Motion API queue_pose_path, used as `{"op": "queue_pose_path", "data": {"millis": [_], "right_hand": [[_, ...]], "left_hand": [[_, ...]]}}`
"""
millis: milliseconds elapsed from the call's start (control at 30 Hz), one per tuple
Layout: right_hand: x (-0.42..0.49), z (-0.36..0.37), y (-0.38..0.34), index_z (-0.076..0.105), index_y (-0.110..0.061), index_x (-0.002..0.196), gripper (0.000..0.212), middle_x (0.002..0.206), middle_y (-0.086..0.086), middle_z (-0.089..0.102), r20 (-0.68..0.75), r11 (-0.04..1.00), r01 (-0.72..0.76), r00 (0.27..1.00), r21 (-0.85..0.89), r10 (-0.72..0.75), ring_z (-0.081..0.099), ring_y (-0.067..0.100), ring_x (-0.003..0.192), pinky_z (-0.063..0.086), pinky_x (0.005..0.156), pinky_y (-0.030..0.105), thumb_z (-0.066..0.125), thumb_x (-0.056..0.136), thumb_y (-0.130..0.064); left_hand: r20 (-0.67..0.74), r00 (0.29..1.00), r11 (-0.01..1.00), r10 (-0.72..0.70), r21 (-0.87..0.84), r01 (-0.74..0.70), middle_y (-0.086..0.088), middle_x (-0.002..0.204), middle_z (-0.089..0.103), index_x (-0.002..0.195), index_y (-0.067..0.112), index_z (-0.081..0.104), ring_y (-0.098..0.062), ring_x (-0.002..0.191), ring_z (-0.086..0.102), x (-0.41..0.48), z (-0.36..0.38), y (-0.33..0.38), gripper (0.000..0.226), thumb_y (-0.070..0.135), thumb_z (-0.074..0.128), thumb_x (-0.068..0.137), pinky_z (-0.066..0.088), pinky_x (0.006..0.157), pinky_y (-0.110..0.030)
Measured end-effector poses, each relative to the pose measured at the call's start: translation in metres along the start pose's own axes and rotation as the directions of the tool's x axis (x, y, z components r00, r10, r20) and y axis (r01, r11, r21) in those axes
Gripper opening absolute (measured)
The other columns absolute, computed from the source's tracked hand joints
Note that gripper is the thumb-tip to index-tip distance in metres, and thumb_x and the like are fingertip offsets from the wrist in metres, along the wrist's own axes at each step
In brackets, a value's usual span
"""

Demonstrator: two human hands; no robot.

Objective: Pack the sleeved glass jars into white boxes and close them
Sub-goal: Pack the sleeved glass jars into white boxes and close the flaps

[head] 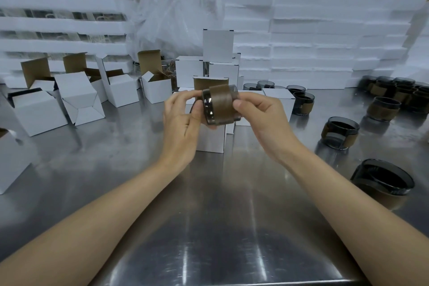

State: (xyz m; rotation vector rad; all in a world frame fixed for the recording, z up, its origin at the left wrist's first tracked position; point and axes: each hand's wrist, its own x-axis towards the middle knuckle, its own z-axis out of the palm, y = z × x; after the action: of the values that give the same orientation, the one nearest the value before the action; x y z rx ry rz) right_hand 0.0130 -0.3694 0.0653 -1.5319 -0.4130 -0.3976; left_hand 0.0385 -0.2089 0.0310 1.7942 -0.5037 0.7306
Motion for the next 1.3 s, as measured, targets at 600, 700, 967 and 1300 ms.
{"op": "queue_pose_path", "data": {"millis": [600, 700, 967, 1300], "right_hand": [[0.008, -0.008, -0.002, 0.051, 0.004, 0.128, 0.037, 0.116, 0.011, 0.06, 0.089, 0.79, -0.199, 0.979, 0.58, 0.181, 0.057, 0.018, 0.104, 0.047, 0.089, 0.022, 0.044, 0.092, 0.006], [0.006, -0.003, -0.003, 0.053, 0.0, 0.121, 0.035, 0.111, 0.009, 0.063, 0.136, 0.709, -0.169, 0.985, 0.685, 0.104, 0.057, 0.017, 0.107, 0.041, 0.104, 0.026, 0.048, 0.087, 0.004], [-0.001, 0.01, 0.003, 0.052, -0.005, 0.127, 0.037, 0.112, 0.01, 0.065, 0.051, 0.984, -0.079, 0.996, 0.161, 0.072, 0.062, 0.015, 0.106, 0.048, 0.098, 0.029, 0.052, 0.092, 0.008], [-0.001, -0.001, 0.004, 0.062, -0.009, 0.125, 0.037, 0.098, -0.007, 0.066, -0.003, 0.864, 0.146, 0.986, -0.482, -0.168, 0.061, 0.0, 0.088, 0.044, 0.085, 0.007, 0.062, 0.089, -0.002]], "left_hand": [[-0.074, 0.993, 0.991, -0.089, 0.088, 0.096, -0.002, 0.097, 0.046, 0.103, 0.016, 0.062, -0.003, 0.073, 0.05, 0.003, 0.004, -0.005, 0.021, 0.002, 0.061, 0.087, 0.04, 0.067, -0.006], [-0.054, 0.991, 0.991, -0.121, 0.045, 0.123, 0.0, 0.073, 0.046, 0.092, 0.017, 0.055, -0.004, 0.06, 0.042, 0.002, 0.005, -0.001, 0.019, 0.0, 0.06, 0.085, 0.038, 0.058, -0.012], [-0.093, 0.985, 0.988, -0.149, -0.047, 0.145, -0.001, 0.066, 0.046, 0.092, 0.011, 0.047, -0.013, 0.062, 0.043, 0.0, 0.009, 0.001, 0.021, -0.003, 0.059, 0.081, 0.046, 0.067, -0.04], [-0.133, 0.984, 0.992, -0.121, -0.044, 0.116, 0.003, 0.062, 0.042, 0.089, 0.014, 0.042, -0.008, 0.056, 0.039, -0.001, 0.008, 0.002, 0.025, -0.004, 0.058, 0.08, 0.038, 0.059, -0.022]]}}
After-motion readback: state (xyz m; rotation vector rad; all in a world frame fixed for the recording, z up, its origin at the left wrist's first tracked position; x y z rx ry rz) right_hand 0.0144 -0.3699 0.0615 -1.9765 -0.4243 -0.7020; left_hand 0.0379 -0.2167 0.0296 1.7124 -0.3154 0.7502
